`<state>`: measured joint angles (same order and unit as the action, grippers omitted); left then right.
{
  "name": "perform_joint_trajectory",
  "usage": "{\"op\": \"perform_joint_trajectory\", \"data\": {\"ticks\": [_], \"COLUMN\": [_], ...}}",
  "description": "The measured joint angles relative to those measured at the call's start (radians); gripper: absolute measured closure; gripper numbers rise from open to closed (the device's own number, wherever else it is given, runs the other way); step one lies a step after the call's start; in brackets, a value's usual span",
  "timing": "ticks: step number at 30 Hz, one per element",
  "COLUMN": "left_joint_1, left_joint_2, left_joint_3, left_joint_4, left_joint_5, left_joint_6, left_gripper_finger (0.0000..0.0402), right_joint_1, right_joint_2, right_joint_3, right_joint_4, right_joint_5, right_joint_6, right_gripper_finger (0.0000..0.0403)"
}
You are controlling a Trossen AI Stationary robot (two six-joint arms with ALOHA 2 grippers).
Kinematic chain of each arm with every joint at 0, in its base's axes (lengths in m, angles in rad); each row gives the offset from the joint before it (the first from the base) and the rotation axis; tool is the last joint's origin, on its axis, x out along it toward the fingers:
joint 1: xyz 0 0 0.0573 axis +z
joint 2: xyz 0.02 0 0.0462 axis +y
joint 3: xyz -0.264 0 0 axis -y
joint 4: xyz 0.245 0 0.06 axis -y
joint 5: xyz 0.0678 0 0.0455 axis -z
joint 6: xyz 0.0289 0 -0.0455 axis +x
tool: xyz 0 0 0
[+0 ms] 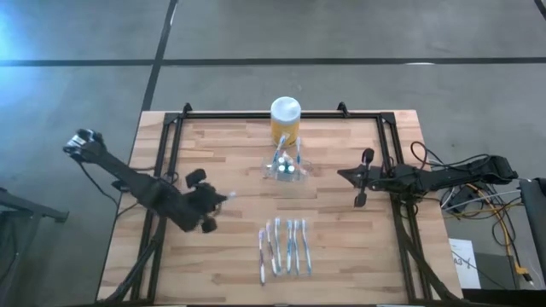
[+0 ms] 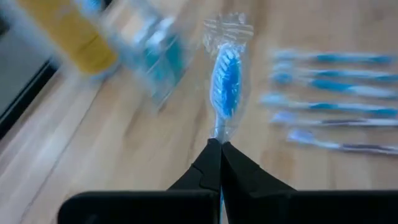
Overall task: Pick & Place toothbrushing station
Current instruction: Put the blue toothbrush into the transparent organizer
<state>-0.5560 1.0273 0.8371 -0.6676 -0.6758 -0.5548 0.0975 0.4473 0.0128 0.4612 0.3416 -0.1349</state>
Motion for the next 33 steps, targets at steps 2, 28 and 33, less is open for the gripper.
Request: {"op": "perform_joint_trajectory", "data": {"ticks": [2, 28, 33], "left_joint_1": [0.02, 1.034, 1.034], "left_joint_2": [-0.116, -0.229, -0.198], "left_joint_3": [-0.139, -0.467, -0.421], "left_joint_4": [0.239, 1.15, 1.147], "left_joint_5": [0.045, 1.242, 1.244], "left_joint_6": [0.187, 0.642, 0.66], "left_gripper_finger": [0.04, 0.0401, 0.0401], "right_joint_1": [0.0, 0.0, 0.0], "right_joint_2": [0.0, 0.0, 0.0], "right_joint_3": [0.0, 0.0, 0.0], "right_joint_4": [0.015, 0.087, 0.097], "right_joint_5": [0.0, -0.001, -0.001], "right_joint_6": [-0.002, -0.072, -0.075], "right_gripper_finger": [0.0394, 0.0394, 0.0394]}}
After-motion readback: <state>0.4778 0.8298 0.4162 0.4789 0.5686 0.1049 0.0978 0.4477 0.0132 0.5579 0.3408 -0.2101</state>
